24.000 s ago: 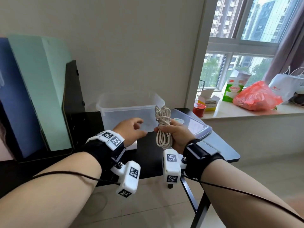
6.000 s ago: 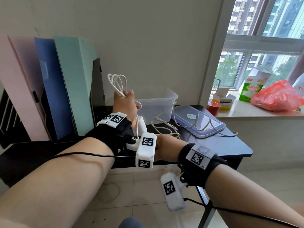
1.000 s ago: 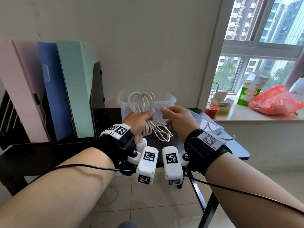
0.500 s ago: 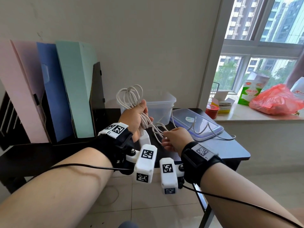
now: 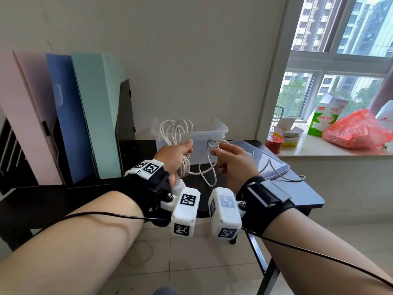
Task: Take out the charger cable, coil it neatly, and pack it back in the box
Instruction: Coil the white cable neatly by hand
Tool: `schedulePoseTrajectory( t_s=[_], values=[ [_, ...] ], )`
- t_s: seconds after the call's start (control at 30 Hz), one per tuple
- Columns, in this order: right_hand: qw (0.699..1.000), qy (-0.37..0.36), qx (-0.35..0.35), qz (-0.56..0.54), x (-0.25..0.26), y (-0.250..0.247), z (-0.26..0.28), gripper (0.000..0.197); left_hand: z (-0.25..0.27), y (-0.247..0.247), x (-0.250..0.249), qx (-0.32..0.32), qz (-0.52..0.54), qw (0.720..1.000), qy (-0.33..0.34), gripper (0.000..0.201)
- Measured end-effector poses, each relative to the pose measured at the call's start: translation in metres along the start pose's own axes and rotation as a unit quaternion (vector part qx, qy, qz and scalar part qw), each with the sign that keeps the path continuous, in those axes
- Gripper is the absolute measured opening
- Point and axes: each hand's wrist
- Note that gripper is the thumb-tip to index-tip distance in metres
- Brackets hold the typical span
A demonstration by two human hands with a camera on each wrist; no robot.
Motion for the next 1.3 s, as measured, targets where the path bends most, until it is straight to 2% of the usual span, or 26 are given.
schedulePoseTrajectory(
  t_s=[0.17,0.27,0.3,0.33,0.47,0.67,0.83,0.9,1.0,1.07,1.17,1.3],
  values=[
    [0.999,-0.028,0.024,-0.01,0.006,0.006,0.002,0.018,0.01,0.006,-0.006,0.045,-0.041,0.998,0.0,0.033],
    [0.998,-0.042,0.034,-0.027,0.008,0.008,0.003,0.018,0.016,0.006,-0.007,0.053,-0.054,0.997,0.009,0.063],
    [0.998,-0.047,0.036,-0.028,0.008,0.008,0.002,0.018,0.018,0.007,-0.007,0.062,-0.06,0.996,0.015,0.067],
    [0.998,-0.053,0.037,-0.027,0.008,0.009,0.002,0.018,0.019,0.008,-0.008,0.077,-0.066,0.995,0.022,0.061],
    [0.995,-0.072,0.05,-0.041,0.011,0.012,0.002,0.019,0.026,0.012,-0.013,0.155,-0.057,0.986,0.031,0.013],
    [0.991,-0.084,0.088,-0.057,0.013,0.014,0.002,0.02,0.023,0.011,-0.012,0.169,-0.069,0.983,0.017,0.013],
    [0.988,-0.084,0.129,-0.021,0.014,0.012,0.006,0.023,0.02,0.011,-0.009,0.127,-0.102,0.986,0.029,0.014],
    [0.989,-0.098,0.114,0.011,0.016,0.011,0.006,0.025,0.02,0.011,-0.01,0.122,-0.101,0.987,0.028,0.015],
    [0.983,-0.146,0.021,0.11,0.017,0.007,0.001,0.022,0.02,0.01,-0.011,0.14,-0.114,0.983,0.033,0.023],
    [0.98,-0.152,-0.033,0.126,0.013,0.0,-0.006,0.023,0.019,0.008,-0.012,0.155,-0.102,0.982,0.032,0.026],
    [0.972,-0.144,-0.036,0.184,0.007,-0.009,-0.013,0.033,0.019,0.005,-0.013,0.174,-0.065,0.982,0.019,0.026],
    [0.952,-0.145,-0.031,0.268,0.005,-0.013,-0.017,0.021,0.018,0.006,-0.012,0.184,-0.044,0.982,0.003,0.026]
  ],
)
Point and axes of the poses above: each hand's wrist, its own z-axis away from the middle knuckle, its own y-axis out of the palm, x = y × z, and after that the axes turned 2 degrees about x, right-handed
